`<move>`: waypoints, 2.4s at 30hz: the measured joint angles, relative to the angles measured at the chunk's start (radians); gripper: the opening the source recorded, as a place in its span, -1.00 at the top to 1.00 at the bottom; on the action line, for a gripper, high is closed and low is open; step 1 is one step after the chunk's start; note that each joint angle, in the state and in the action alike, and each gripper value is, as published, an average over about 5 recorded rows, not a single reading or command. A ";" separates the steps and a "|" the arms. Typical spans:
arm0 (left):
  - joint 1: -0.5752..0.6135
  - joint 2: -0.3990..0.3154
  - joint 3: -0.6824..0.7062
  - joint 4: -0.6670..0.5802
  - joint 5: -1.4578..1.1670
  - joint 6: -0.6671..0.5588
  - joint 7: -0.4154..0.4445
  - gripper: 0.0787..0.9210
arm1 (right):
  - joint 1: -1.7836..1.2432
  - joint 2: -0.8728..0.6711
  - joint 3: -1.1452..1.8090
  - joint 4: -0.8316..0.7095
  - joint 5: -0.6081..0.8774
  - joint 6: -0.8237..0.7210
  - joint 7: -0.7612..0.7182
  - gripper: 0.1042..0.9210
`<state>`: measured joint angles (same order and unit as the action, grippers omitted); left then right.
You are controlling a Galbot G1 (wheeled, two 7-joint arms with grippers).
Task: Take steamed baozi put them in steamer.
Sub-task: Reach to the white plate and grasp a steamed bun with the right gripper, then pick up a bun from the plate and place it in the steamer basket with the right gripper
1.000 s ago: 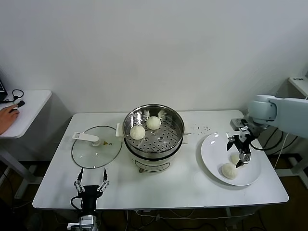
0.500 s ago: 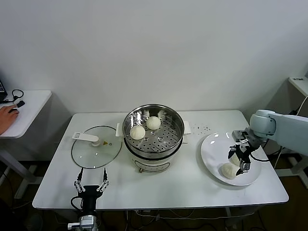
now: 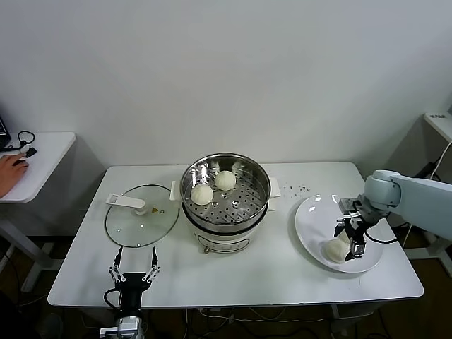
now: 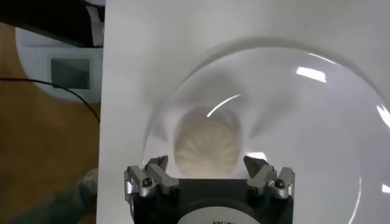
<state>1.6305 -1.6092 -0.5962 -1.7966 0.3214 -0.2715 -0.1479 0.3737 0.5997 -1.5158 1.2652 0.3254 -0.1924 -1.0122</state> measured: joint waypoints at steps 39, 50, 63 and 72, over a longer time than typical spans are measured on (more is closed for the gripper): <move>0.001 0.000 0.007 -0.008 0.004 0.001 -0.002 -0.77 | 0.088 -0.003 -0.057 0.050 0.021 0.015 -0.016 -0.13; -0.004 0.000 0.011 0.002 0.007 0.001 -0.002 -0.77 | 0.311 0.074 -0.192 0.029 0.070 0.180 -0.048 -0.13; -0.015 0.000 0.011 0.022 0.007 0.002 -0.002 -0.77 | 0.468 0.257 -0.233 -0.080 0.024 0.665 0.012 -0.07; -0.021 0.000 0.006 0.025 0.002 0.008 -0.001 -0.77 | 0.528 0.396 -0.211 -0.073 -0.049 0.888 0.073 -0.07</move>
<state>1.6099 -1.6092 -0.5904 -1.7718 0.3230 -0.2637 -0.1490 0.9013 0.9962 -1.7272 1.1918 0.2760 0.6954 -0.9389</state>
